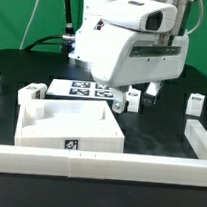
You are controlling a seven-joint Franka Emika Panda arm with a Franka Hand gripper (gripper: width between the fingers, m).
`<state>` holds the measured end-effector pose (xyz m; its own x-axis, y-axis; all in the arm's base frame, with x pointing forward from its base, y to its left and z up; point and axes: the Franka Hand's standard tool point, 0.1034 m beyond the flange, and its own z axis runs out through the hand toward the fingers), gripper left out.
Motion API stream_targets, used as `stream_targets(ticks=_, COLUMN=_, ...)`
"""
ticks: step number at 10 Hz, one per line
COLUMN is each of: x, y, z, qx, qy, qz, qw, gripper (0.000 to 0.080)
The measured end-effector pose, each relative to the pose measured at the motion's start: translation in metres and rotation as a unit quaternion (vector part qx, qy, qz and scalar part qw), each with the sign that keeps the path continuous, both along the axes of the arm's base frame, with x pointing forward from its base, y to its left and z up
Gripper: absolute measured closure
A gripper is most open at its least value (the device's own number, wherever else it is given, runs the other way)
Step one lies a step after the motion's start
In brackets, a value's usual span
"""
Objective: Assemble one leg
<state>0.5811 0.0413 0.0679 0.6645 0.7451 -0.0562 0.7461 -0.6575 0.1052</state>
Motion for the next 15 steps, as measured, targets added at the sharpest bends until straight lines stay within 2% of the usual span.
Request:
stream_targets(ticks=3, x=-0.002, y=-0.001, z=-0.001, qx=0.000, qy=0.002, qz=0.003, qw=1.000, gripper=0.0150)
stream_targets(ticks=5, x=-0.022, y=-0.008, z=-0.012, qx=-0.009, qy=0.018, qz=0.128, qw=0.992, gripper=0.0150)
stream_targets(ticks=7, x=-0.033, y=-0.021, z=-0.014, qx=-0.024, qy=0.059, qz=0.197, qw=0.978, gripper=0.0150)
stream_targets(ticks=12, x=-0.033, y=-0.021, z=-0.014, qx=-0.024, qy=0.059, qz=0.204, qw=0.977, gripper=0.0150)
stream_targets(ticks=13, x=-0.037, y=-0.025, z=-0.014, qx=-0.020, qy=0.052, qz=0.251, qw=0.966, gripper=0.0150)
stream_targets(ticks=15, x=-0.062, y=-0.051, z=-0.013, qx=-0.013, qy=0.049, qz=0.331, qw=0.942, gripper=0.0150)
